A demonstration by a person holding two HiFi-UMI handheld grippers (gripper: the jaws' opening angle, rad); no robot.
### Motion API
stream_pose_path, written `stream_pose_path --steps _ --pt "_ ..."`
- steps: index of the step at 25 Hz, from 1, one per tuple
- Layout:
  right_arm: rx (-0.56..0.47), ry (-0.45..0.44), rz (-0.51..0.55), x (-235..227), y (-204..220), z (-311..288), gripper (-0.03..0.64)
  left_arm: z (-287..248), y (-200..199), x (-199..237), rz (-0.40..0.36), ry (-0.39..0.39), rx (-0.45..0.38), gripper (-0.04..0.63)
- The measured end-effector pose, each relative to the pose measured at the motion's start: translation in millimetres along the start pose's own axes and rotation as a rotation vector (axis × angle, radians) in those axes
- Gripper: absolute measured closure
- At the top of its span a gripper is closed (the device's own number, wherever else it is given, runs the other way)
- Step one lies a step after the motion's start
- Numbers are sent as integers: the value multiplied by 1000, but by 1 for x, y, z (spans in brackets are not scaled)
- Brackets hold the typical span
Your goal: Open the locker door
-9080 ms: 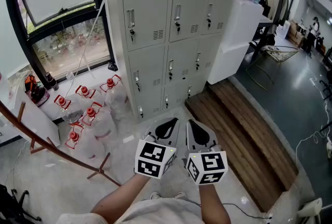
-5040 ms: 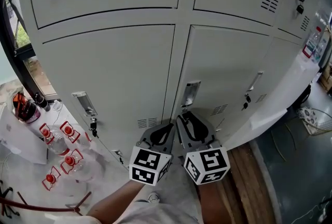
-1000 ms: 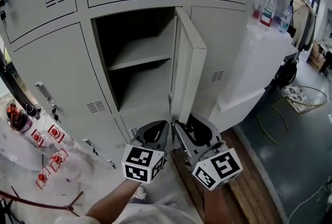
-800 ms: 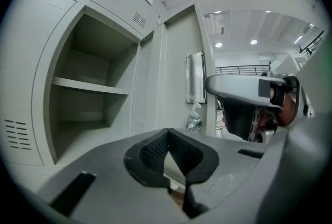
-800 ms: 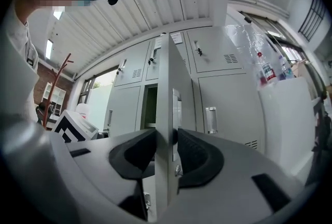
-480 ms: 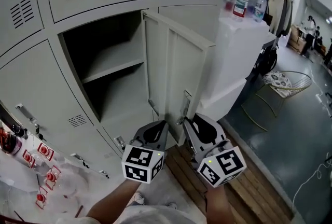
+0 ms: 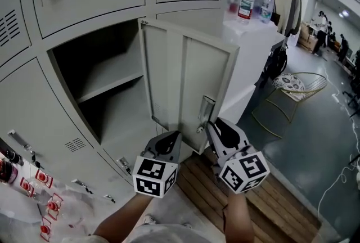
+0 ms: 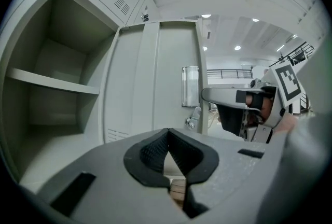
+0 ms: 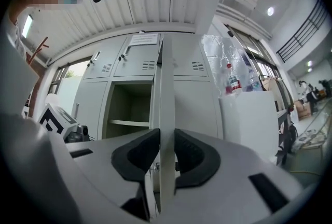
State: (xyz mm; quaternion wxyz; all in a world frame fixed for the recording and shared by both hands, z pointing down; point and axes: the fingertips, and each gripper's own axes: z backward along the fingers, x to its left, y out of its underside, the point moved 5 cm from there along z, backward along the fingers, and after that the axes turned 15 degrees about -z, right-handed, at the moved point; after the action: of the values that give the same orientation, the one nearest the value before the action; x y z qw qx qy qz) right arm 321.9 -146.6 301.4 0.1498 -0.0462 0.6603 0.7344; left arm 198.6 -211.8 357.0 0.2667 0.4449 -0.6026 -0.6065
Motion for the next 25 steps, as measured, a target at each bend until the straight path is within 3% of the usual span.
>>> stream_pose_path --steps 11,25 --pt "-23 161 23 -30 -7 -11 529 -8 3 8 -4 50 -8 589" --pt "-31 258 87 -21 -8 -8 529 3 10 16 3 48 -2 589"
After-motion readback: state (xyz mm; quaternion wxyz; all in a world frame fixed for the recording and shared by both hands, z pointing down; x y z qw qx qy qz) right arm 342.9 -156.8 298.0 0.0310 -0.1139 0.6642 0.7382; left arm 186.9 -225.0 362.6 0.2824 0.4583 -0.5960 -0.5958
